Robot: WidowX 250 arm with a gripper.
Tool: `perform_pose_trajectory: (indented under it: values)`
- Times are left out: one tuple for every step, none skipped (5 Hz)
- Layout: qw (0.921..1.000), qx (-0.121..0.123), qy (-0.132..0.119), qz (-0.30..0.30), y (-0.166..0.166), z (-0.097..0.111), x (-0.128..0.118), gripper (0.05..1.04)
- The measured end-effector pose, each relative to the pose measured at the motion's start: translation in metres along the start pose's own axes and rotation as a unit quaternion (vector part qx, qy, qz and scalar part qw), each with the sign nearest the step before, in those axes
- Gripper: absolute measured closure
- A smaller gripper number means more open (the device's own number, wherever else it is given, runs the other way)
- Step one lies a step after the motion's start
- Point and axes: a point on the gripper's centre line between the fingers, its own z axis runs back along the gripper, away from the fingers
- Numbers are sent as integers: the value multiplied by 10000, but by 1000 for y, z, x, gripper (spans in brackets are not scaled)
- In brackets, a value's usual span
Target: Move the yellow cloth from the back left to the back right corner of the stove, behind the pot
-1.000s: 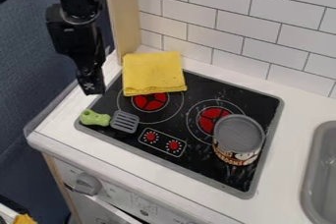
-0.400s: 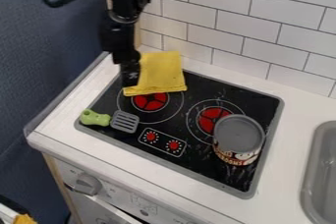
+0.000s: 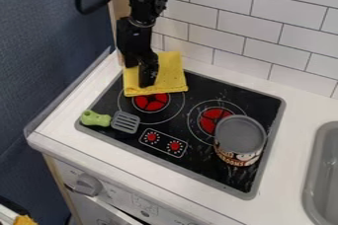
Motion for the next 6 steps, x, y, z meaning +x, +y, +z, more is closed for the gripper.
perform_pose_trajectory:
  values:
    - [9992,44,136,365,1,-1,-4,85]
    - [9977,105,291,608,12,-4,-5,83]
    - [9975,184,396,548,37,-2,-14,83]
    - [9979,313,494,291,71,4,-27,83]
    - [9978,323,581,52,94,8,-39,83]
    - [9971,322,654,-211,120,11,-46,83]
